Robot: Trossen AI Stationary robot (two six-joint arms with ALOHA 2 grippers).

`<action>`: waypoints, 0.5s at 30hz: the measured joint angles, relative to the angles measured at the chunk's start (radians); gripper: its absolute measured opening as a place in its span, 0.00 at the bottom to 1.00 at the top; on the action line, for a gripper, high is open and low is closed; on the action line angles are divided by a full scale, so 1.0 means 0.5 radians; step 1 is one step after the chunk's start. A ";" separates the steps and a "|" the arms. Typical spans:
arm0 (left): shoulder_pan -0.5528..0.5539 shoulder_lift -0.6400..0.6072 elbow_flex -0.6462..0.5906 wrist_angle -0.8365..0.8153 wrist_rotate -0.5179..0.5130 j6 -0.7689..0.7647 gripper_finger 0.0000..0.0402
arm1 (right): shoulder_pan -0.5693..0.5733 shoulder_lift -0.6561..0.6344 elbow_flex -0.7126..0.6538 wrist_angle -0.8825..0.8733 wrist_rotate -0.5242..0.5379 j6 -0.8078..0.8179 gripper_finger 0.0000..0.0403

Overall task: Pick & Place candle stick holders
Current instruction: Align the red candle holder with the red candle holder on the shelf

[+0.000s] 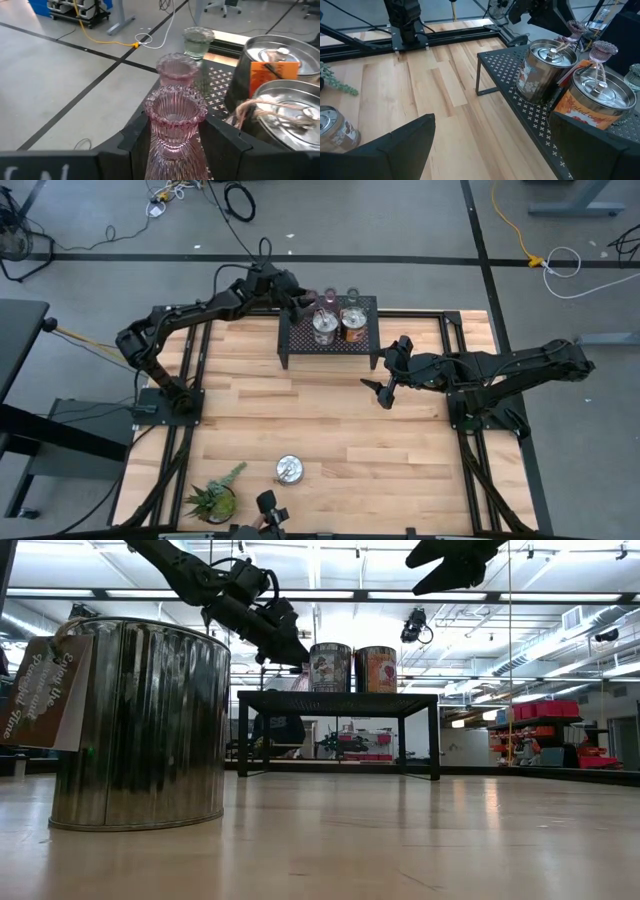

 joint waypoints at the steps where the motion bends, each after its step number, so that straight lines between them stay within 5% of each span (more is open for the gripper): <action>1: -0.005 0.000 0.000 0.000 0.008 0.004 0.42 | 0.000 0.000 0.000 0.000 0.000 0.000 0.97; 15: -0.005 0.000 0.000 -0.001 -0.095 0.049 0.42 | 0.000 0.000 0.000 0.000 -0.002 0.000 0.97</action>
